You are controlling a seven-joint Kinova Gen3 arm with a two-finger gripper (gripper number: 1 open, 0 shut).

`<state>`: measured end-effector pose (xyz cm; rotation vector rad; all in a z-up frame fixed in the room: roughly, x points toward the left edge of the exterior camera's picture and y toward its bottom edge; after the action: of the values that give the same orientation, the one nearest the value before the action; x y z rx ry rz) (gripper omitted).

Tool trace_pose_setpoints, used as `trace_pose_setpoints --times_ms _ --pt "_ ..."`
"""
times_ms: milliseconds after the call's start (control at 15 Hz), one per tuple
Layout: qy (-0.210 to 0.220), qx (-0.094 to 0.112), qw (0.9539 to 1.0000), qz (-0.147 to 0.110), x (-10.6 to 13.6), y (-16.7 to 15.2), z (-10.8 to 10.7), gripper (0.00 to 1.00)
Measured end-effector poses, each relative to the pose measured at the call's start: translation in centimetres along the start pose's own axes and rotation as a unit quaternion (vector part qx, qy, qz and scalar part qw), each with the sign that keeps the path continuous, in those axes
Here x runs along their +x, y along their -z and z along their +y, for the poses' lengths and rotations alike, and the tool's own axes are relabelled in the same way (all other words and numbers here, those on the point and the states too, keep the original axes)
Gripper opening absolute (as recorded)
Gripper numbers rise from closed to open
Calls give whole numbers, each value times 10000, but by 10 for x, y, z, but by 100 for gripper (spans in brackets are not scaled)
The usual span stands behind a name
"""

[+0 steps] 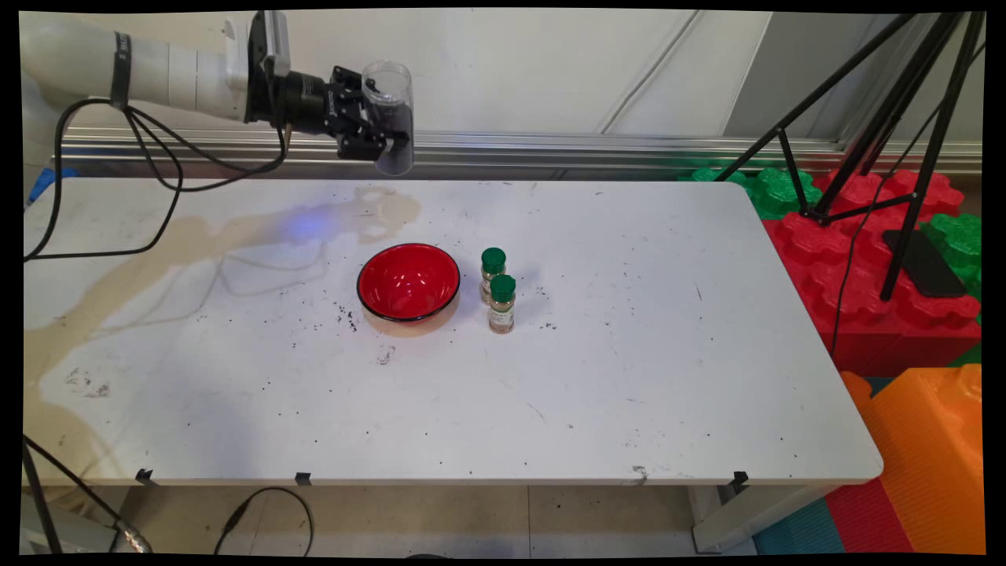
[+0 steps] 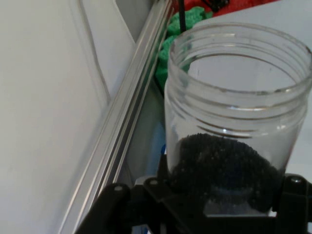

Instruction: Pour the black seasoning powder in the red bowl

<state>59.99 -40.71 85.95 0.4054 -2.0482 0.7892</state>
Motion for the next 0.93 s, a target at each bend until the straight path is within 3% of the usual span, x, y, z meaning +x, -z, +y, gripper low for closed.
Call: trace_pose_setpoints --times_ms 533,933 --pt "-740 -131 9971 -145 -5 -6 26 0" --pt "-1304 -179 9910 -225 -8 -9 39 0"
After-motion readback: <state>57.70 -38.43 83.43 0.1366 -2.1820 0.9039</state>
